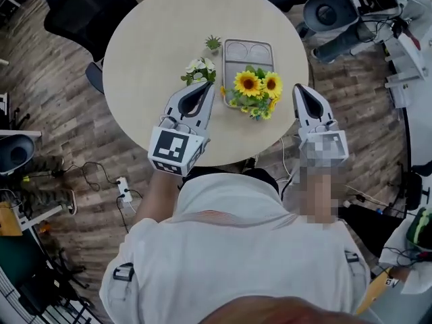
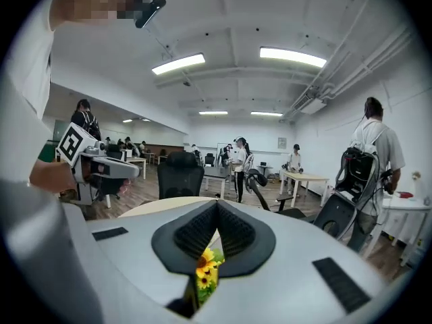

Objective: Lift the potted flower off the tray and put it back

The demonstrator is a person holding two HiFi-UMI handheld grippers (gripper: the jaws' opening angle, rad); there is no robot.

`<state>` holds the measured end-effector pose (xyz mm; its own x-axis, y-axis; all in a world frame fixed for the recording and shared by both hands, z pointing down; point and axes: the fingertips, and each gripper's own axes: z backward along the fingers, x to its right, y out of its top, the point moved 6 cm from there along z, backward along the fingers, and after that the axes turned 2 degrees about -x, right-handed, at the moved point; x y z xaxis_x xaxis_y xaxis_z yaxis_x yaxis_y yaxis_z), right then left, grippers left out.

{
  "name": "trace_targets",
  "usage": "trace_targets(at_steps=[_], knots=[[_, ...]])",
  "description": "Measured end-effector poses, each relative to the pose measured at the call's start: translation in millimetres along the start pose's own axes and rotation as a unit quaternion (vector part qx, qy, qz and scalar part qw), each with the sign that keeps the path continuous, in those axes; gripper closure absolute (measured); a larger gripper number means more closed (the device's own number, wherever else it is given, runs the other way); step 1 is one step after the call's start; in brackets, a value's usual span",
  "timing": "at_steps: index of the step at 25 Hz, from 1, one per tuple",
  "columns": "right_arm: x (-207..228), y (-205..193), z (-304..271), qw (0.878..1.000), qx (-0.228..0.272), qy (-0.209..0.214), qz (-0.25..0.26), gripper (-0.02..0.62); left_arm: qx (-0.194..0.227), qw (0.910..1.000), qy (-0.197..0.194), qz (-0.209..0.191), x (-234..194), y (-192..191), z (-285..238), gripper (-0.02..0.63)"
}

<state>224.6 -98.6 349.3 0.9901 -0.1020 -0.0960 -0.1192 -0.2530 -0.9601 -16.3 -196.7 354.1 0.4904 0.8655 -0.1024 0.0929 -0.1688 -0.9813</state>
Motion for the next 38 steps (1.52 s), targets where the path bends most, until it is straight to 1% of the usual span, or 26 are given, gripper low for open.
trace_targets(at_steps=[3, 5, 7, 9, 12, 16, 20, 23, 26, 28, 30, 31, 32, 33, 35, 36, 38], knots=[[21.6, 0.9, -19.7, 0.999, 0.009, 0.031, 0.0, 0.595, -0.011, 0.9995, 0.028, -0.001, 3.1, -0.7, -12.9, 0.603], [39.8, -3.2, -29.5, 0.998, 0.012, 0.059, -0.003, 0.595, -0.017, 0.9988, 0.046, -0.003, 13.8, 0.2, -27.7, 0.603], [63.0, -11.5, -36.3, 0.996, 0.013, 0.088, -0.023, 0.595, -0.02, 0.9978, 0.063, -0.01, 30.6, 3.0, -45.3, 0.603], [90.4, -18.5, -42.9, 0.993, 0.017, 0.108, -0.051, 0.595, -0.021, 0.9966, 0.078, -0.017, 47.0, 7.6, -64.5, 0.603], [125.4, -25.5, -53.3, 0.99, 0.021, 0.123, -0.064, 0.595, -0.03, 0.9935, 0.108, -0.023, 62.3, 9.8, -89.2, 0.603], [151.2, -29.6, -57.4, 0.988, 0.028, 0.139, -0.069, 0.595, -0.038, 0.99, 0.133, -0.026, 71.7, 11.1, -105.0, 0.602], [154.7, -26.8, -59.1, 0.988, 0.034, 0.139, -0.056, 0.595, -0.03, 0.9888, 0.144, -0.025, 73.6, 17.6, -107.0, 0.603], [150.1, -20.3, -58.0, 0.987, 0.044, 0.144, -0.06, 0.594, -0.026, 0.9886, 0.147, -0.02, 71.4, 18.0, -102.8, 0.603], [143.1, -12.8, -56.5, 0.985, 0.049, 0.161, -0.049, 0.492, -0.022, 0.9889, 0.146, -0.016, 70.0, 15.7, -98.3, 0.603], [139.2, -11.2, -58.3, 0.982, 0.045, 0.179, -0.044, 0.391, -0.019, 0.9889, 0.147, -0.014, 67.8, 13.8, -96.8, 0.603], [138.1, -12.1, -59.5, 0.978, 0.038, 0.195, -0.062, 0.28, -0.017, 0.989, 0.146, -0.011, 67.4, 12.3, -95.5, 0.603], [138.6, -12.5, -59.6, 0.977, 0.036, 0.196, -0.072, 0.213, -0.016, 0.9891, 0.146, -0.01, 67.8, 11.6, -94.8, 0.603], [139.4, -12.0, -59.7, 0.978, 0.036, 0.192, -0.077, 0.176, -0.016, 0.9891, 0.146, -0.01, 67.9, 11.2, -94.1, 0.602], [140.4, -11.0, -60.2, 0.979, 0.037, 0.185, -0.078, 0.146, -0.015, 0.989, 0.147, -0.01, 67.6, 11.4, -93.2, 0.603], [143.1, -10.0, -62.8, 0.98, 0.035, 0.179, -0.076, 0.12, -0.013, 0.9886, 0.15, -0.009, 66.8, 12.6, -91.1, 0.603], [144.2, -11.2, -64.9, 0.979, 0.028, 0.186, -0.075, 0.117, -0.013, 0.9884, 0.151, -0.009, 66.7, 13.0, -90.0, 0.603], [144.5, -17.5, -69.7, 0.972, 0.0, 0.227, -0.07, 0.117, -0.016, 0.988, 0.153, -0.007, 67.5, 12.0, -87.6, 0.603]])
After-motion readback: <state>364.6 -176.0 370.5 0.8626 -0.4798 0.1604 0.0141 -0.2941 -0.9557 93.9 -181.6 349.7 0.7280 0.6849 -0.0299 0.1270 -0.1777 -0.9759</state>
